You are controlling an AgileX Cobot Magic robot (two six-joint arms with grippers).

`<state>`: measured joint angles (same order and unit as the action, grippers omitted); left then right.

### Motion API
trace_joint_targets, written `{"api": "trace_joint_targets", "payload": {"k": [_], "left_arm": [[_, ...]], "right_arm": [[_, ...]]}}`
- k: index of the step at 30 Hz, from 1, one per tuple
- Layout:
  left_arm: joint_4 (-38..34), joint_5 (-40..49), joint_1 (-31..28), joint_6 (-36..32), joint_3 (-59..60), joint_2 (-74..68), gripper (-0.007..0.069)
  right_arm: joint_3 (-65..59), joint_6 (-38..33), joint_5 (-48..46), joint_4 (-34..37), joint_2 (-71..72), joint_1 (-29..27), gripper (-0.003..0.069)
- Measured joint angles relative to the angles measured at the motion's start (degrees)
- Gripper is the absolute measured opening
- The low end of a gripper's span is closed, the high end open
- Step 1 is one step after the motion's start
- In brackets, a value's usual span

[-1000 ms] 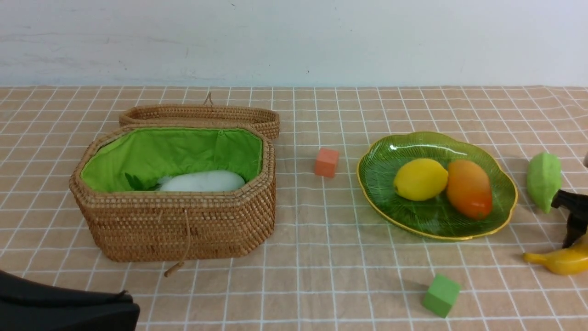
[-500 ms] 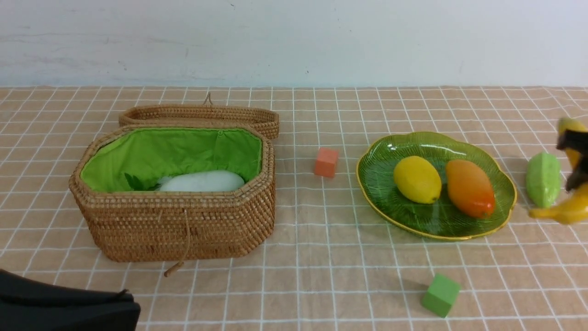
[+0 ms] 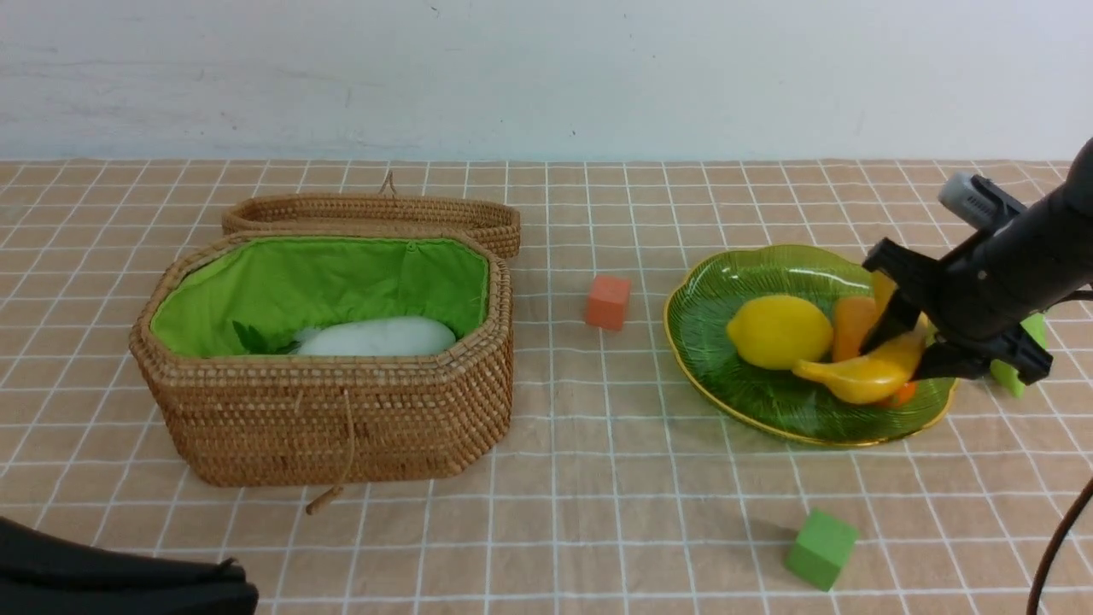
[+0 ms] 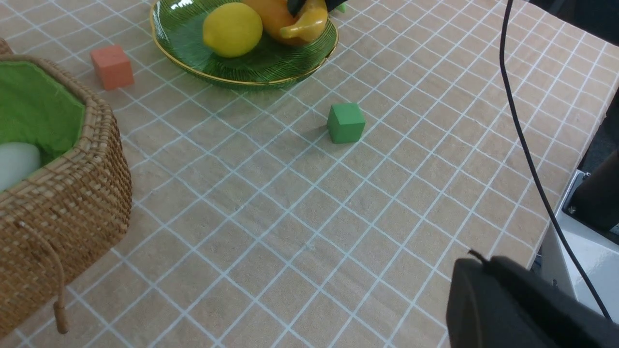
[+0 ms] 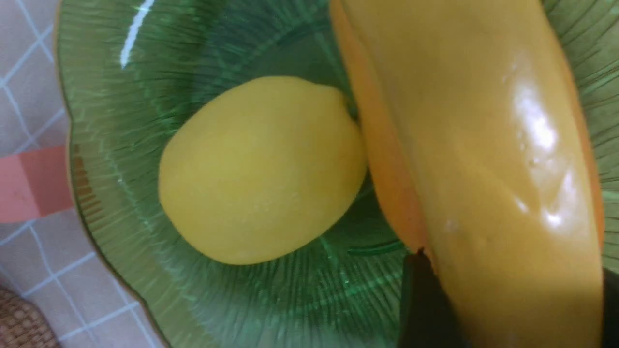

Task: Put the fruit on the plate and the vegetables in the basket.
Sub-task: Use the right arm to grab a banana and put it into the right plate, then take a chayote with your right arm and place it on the basket on the left.

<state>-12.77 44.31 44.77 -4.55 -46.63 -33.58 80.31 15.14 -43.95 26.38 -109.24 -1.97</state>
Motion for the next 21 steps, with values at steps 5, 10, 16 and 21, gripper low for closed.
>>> {"api": "trace_joint_targets", "payload": {"k": [5, 10, 16, 21], "left_arm": [[0.00, 0.14, 0.00, 0.00, 0.00, 0.00, -0.0007], [0.00, 0.19, 0.00, 0.00, 0.00, 0.00, -0.0007], [0.00, 0.26, 0.00, 0.00, 0.00, 0.00, -0.0007], [-0.07, -0.84, 0.00, 0.00, 0.00, 0.00, -0.0007]], "right_arm": [[0.25, 0.00, 0.62, 1.91, 0.00, 0.30, 0.0587], [0.30, -0.87, -0.08, 1.90, 0.28, 0.30, 0.0677], [4.37, -4.06, -1.30, -4.74, 4.42, -1.09, 0.0591], [9.67, -4.13, -1.93, -16.80, 4.91, -5.95, 0.0462]]}}
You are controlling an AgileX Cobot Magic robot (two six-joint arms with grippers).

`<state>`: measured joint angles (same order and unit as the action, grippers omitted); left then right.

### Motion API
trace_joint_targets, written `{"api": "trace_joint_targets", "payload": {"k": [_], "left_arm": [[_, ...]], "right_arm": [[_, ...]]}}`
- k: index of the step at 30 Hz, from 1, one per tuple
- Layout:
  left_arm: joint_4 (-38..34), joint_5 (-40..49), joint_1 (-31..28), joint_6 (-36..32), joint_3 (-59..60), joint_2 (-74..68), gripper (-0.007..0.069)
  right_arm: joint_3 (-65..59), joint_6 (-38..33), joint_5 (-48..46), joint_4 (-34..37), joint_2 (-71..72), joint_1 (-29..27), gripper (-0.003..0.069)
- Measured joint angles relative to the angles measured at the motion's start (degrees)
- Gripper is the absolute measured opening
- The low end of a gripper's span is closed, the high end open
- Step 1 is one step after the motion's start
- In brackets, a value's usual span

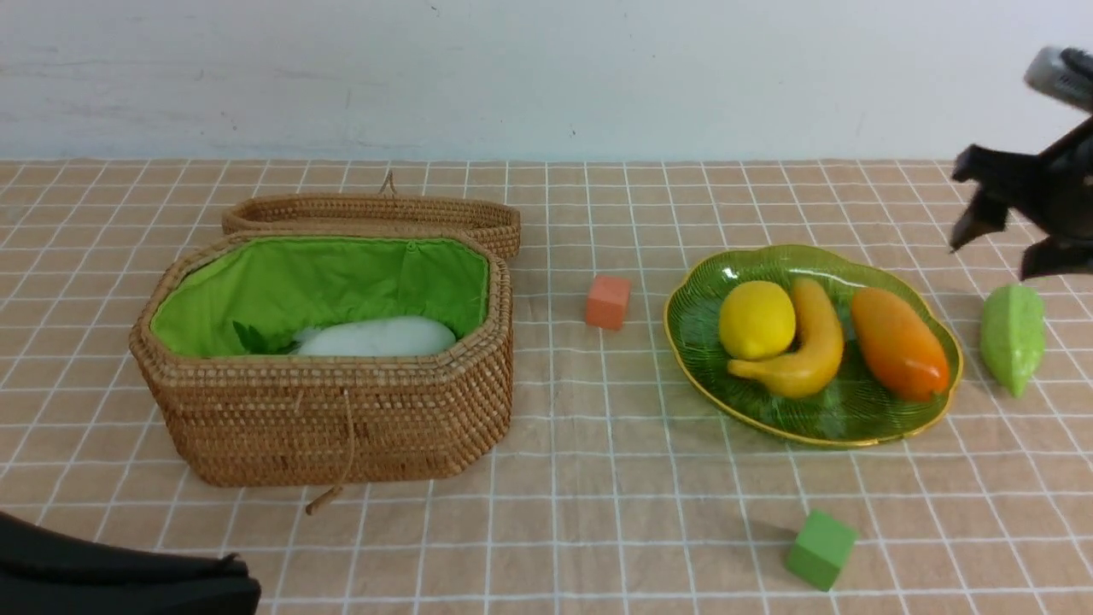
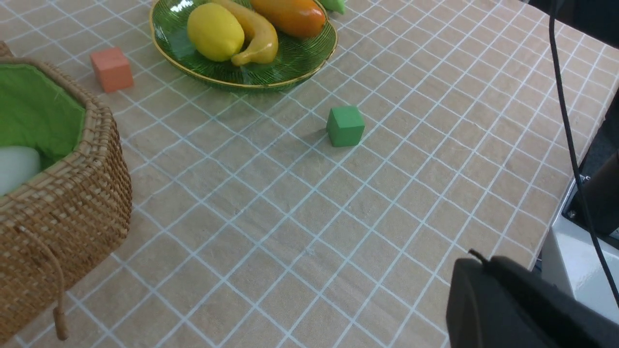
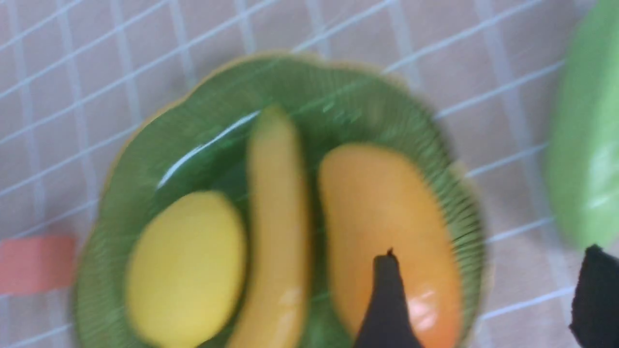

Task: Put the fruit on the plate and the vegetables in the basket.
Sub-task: Take a chayote with your right arm and place it on the basket on the left.

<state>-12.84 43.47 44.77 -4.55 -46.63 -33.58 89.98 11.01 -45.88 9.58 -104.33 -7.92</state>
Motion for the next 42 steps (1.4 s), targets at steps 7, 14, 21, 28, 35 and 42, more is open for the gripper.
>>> {"api": "trace_joint_targets", "payload": {"k": [7, 14, 21, 28, 35, 42], "left_arm": [[0.00, -3.59, 0.00, 0.00, 0.00, 0.00, -0.0007], [0.06, -4.41, 0.00, 0.00, 0.00, -0.25, -0.0007], [4.31, -4.45, 0.00, 5.35, 0.00, -0.53, -0.0007], [17.26, -4.45, 0.00, 15.29, 0.00, 2.00, -0.0007], [43.06, -1.42, 0.00, 40.61, 0.00, 5.64, -0.0003], [46.16, 0.66, 0.00, 45.45, 0.00, 5.91, -0.0003]], "right_arm": [[6.57, 1.24, 0.96, -3.92, -12.19, -5.98, 0.0458], [13.92, 1.06, 1.33, -2.46, -23.92, -6.23, 0.0531], [14.74, -3.31, -0.75, -2.55, -25.42, -6.23, 0.0440], [14.53, -8.30, -7.39, 2.02, -14.74, -3.80, 0.0440], [14.99, -42.20, -5.63, 36.14, -2.72, 20.70, 0.0440], [14.94, -65.57, 13.11, 49.94, -10.03, 40.73, 0.0440]]}}
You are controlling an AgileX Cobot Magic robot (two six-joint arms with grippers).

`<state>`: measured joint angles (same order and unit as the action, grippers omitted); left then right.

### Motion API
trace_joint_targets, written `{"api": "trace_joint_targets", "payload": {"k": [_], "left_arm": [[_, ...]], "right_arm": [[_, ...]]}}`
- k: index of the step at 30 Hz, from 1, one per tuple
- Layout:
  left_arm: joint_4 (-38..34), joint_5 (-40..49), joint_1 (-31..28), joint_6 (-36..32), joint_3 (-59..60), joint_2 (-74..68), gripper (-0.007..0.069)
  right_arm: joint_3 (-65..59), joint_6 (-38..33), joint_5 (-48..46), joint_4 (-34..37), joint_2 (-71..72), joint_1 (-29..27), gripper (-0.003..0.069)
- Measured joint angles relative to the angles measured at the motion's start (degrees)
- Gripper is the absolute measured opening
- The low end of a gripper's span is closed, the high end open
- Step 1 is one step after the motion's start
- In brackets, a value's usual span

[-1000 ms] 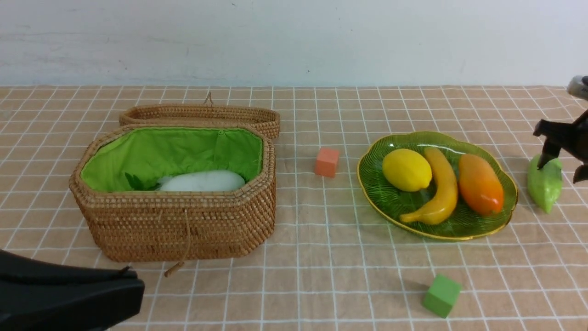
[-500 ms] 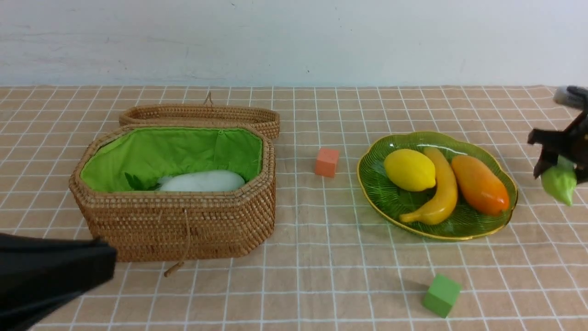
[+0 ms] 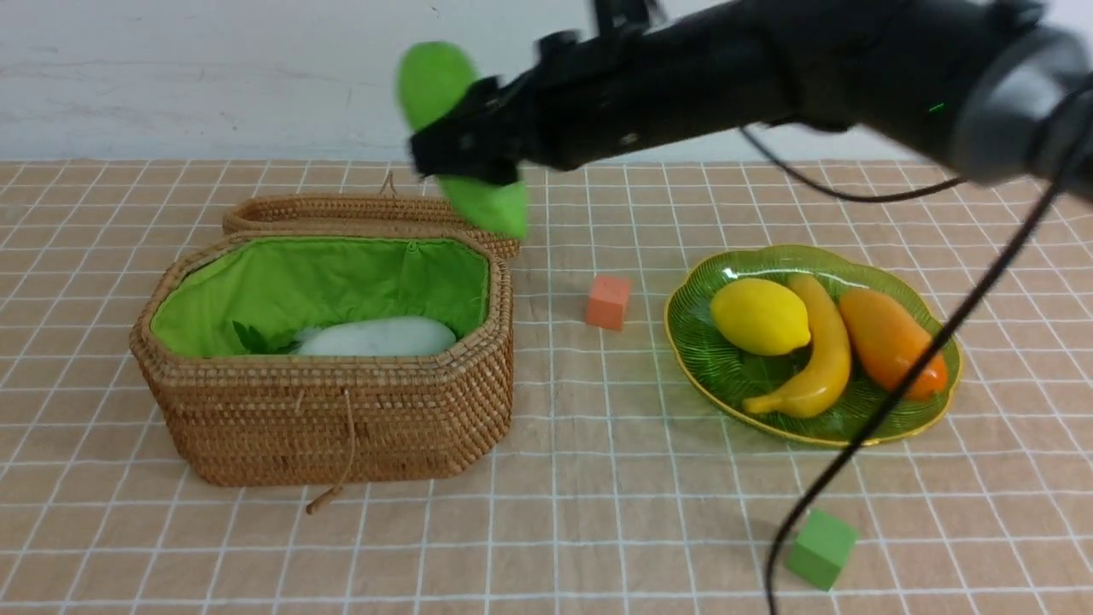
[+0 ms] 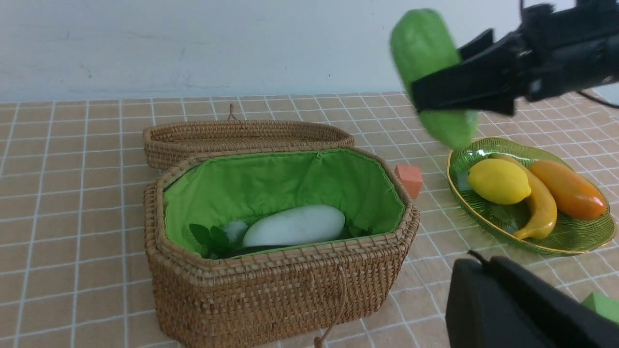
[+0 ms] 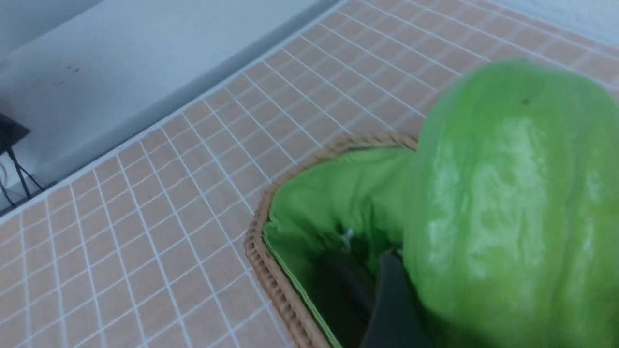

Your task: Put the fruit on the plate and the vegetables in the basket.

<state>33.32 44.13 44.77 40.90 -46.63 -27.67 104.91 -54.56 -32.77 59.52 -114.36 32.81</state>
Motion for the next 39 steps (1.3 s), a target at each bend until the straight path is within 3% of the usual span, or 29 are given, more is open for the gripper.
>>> {"api": "trace_joint_targets", "payload": {"k": [4, 6, 8, 12, 14, 15, 18, 20, 21, 22, 23, 24, 27, 34, 39], "left_arm": [[0.02, 0.26, 0.00, -0.51, 0.00, 0.00, -0.0003], [-0.40, 0.52, 0.00, -1.33, 0.00, 0.00, -0.0001], [-1.13, 0.52, 0.00, -2.51, 0.00, 0.00, 0.0000], [-1.96, 0.46, 0.00, -4.64, 0.00, 0.00, 0.0000], [-3.55, -0.05, 0.00, -6.70, 0.00, 0.11, 0.0000], [-3.95, -0.13, 0.00, -7.00, 0.00, 0.11, 0.0000], [-8.00, -5.18, 0.00, -9.87, 2.36, 2.78, 0.0002], [-10.26, -10.66, 0.00, -11.42, 5.29, 6.35, 0.0002], [-10.69, -11.24, 0.00, -11.53, 6.11, 6.76, 0.0002], [-12.20, -16.09, 0.00, -12.13, 10.23, 10.62, 0.0002], [-12.31, -16.55, 0.00, -12.13, 10.74, 11.06, 0.0002], [-12.95, -20.30, 0.00, -12.21, 15.29, 14.85, 0.0003], [-13.20, -24.20, 0.00, -11.66, 21.40, 19.50, 0.0004], [-12.74, -27.94, 0.00, -11.12, 32.86, 23.43, 0.0008], [-12.06, -28.14, 0.00, -11.12, 38.11, 23.43, 0.0011]], "right_arm": [[-0.17, -8.29, 9.63, 1.18, -4.34, 5.66, 0.0442], [-0.31, -10.16, 13.14, 1.33, -5.96, 7.91, 0.0506], [-0.31, -10.40, 13.40, 1.44, -5.92, 8.42, 0.0615], [-0.38, -4.58, 8.28, 0.73, -3.43, 7.09, 0.0668], [-0.42, 9.26, -4.08, -4.56, 2.14, 3.48, 0.0627], [-0.42, 10.43, -4.08, -5.16, 2.14, 3.15, 0.0627], [-0.37, 29.58, -21.93, -18.77, 9.98, -2.40, 0.0457], [-0.32, 35.72, -29.75, -27.98, 13.28, -4.07, 0.0309], [-0.32, 37.11, -31.34, -29.63, 13.91, -4.24, 0.0277], [-0.32, 39.76, -36.32, -35.25, 16.66, -4.39, 0.0154], [-0.32, 40.02, -36.32, -35.79, 16.66, -4.39, 0.0139], [-1.26, 42.15, -37.79, -39.47, 20.12, -4.31, 0.0032], [-5.91, 45.35, -38.07, -42.71, 26.35, -4.24, -0.0011], [-26.18, 53.43, -38.33, -47.10, 47.95, -4.24, 0.0000], [-39.91, 56.18, -31.92, -49.80, 61.65, -4.24, 0.0006]]}}
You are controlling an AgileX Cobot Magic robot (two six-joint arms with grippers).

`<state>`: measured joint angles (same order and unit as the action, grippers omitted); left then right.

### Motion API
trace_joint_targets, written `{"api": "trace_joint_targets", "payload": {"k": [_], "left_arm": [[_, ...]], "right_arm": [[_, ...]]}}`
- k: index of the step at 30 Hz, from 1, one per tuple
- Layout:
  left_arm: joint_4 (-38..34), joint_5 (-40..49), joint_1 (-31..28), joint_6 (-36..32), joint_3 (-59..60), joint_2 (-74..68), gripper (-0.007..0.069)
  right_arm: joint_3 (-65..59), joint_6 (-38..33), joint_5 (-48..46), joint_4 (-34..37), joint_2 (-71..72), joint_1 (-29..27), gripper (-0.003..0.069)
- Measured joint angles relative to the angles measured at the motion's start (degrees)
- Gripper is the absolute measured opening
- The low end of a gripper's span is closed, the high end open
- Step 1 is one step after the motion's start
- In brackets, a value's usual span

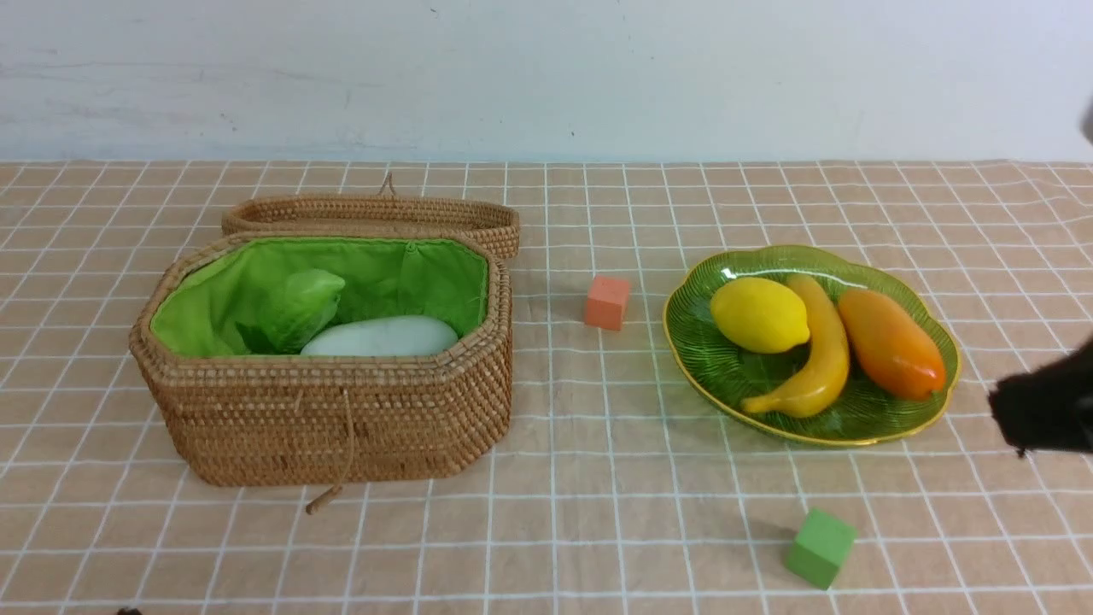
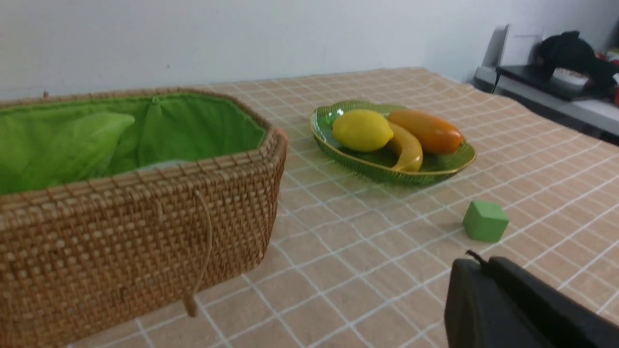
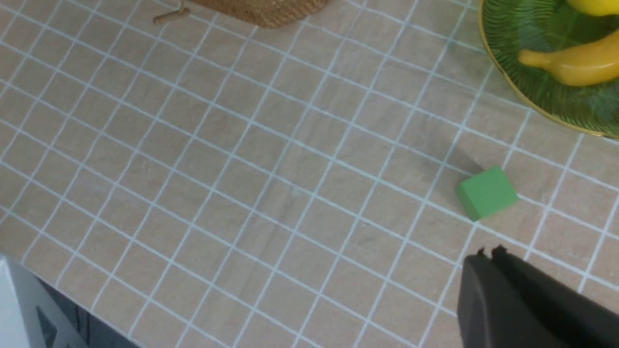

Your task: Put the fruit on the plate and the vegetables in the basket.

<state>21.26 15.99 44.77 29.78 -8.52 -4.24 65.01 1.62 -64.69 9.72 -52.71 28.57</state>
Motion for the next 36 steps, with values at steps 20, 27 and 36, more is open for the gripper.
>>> {"api": "trace_joint_targets", "payload": {"k": [20, 27, 36], "left_arm": [[0.12, 0.97, 0.00, 0.15, 5.19, 0.00, 0.0026], [0.19, 1.15, 0.00, 0.15, 5.19, 0.00, 0.0029], [0.55, 1.57, 0.00, 0.15, 5.19, 0.00, 0.0036]], "right_arm": [[-14.37, 0.04, 9.16, -7.87, 23.67, -8.32, -0.0014], [-52.38, 0.04, 42.01, -7.49, 47.08, -26.58, -0.0018], [-66.11, 3.52, 43.11, -7.44, 53.31, -29.08, -0.0017]]}}
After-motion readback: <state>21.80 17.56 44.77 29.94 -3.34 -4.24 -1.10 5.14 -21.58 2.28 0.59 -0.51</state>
